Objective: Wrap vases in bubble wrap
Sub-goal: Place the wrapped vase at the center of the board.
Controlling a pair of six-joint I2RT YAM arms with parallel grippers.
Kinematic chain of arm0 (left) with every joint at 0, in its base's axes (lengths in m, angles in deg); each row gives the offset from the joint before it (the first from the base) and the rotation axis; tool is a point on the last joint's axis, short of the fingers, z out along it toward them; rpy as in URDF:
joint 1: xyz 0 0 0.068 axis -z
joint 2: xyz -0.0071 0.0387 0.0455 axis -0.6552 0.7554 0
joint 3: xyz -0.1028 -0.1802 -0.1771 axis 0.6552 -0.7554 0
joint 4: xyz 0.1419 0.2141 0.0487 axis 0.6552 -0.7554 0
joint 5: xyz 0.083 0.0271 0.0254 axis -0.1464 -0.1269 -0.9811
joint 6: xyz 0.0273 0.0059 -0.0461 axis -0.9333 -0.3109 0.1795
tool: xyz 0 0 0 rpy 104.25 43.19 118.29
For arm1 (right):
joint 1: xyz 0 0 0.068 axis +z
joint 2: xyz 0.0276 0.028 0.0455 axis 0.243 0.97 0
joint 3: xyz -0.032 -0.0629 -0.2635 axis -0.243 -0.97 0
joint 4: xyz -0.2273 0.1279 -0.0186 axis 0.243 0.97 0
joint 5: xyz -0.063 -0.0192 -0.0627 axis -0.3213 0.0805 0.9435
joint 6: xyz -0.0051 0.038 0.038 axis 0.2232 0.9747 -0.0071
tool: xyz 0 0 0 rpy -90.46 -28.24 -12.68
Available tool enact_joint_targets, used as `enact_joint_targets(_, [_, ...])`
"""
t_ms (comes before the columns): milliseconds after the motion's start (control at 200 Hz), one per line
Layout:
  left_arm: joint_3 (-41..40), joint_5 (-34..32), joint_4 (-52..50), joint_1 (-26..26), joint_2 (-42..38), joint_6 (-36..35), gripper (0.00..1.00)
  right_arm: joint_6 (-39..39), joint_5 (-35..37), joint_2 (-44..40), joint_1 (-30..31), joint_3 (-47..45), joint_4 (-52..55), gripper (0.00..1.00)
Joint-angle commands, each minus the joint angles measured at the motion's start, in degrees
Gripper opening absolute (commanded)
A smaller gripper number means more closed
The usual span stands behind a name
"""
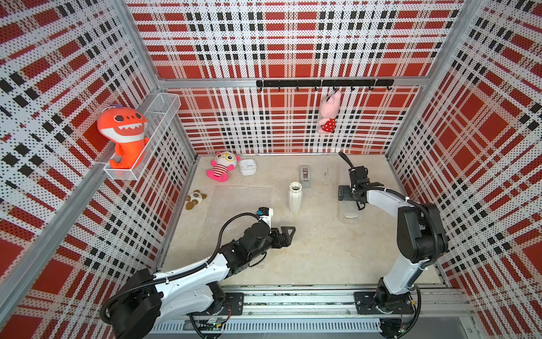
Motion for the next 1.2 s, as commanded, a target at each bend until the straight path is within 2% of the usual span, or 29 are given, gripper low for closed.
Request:
enact_joint_targets(0, [0.26, -0.21, 0.80, -0.53, -0.08, -1.12, 0.95, -0.90, -0.32, -2.50, -0.20, 1.55, 3.62, 1.00])
enact_joint_targets(125, [0.09, -0.18, 0.81, -0.91, -0.26, -1.02, 0.95, -0.95, -0.58, -3.37, -0.27, 2.30, 4.48, 1.00])
enact_joint_targets(441, [0.24, 0.12, -0.14, -2.44, -1.64, -0.99, 0.95, -0.45, -7.36, -5.15, -0.34, 5.39, 6.45, 1.00])
enact_joint_targets(616, [1.28, -0.59, -1.81, -4.35, -3.78, -1.27, 0.96, -0.80, -11.65, -11.71, 1.91, 3.71, 3.74, 1.00])
enact_joint_targets(752, [2.06, -1.97, -2.99, -7.08, -6.40, -1.46, 1.00, -2.35, -15.91, -17.93, 7.51, -2.96, -6.50, 1.00])
enact_joint_targets(897, [2.99, -1.95, -5.51, -11.20, -8.42, -1.86, 0.98, -5.23, -21.49, -21.65, 14.02, -11.41, -19.51, 1.00])
enact_joint_targets(1037, [4.15, -2.59, -6.02, -14.11, -9.01, -1.97, 0.98, -7.95, -27.16, -21.73, 20.51, -19.04, -34.15, 1.00])
enact_joint_targets(1198, [6.42, -5.27, -6.03, -15.23, -6.36, -1.99, 0.98, -7.33, -29.06, -17.47, 22.28, -21.50, -44.46, 1.00])
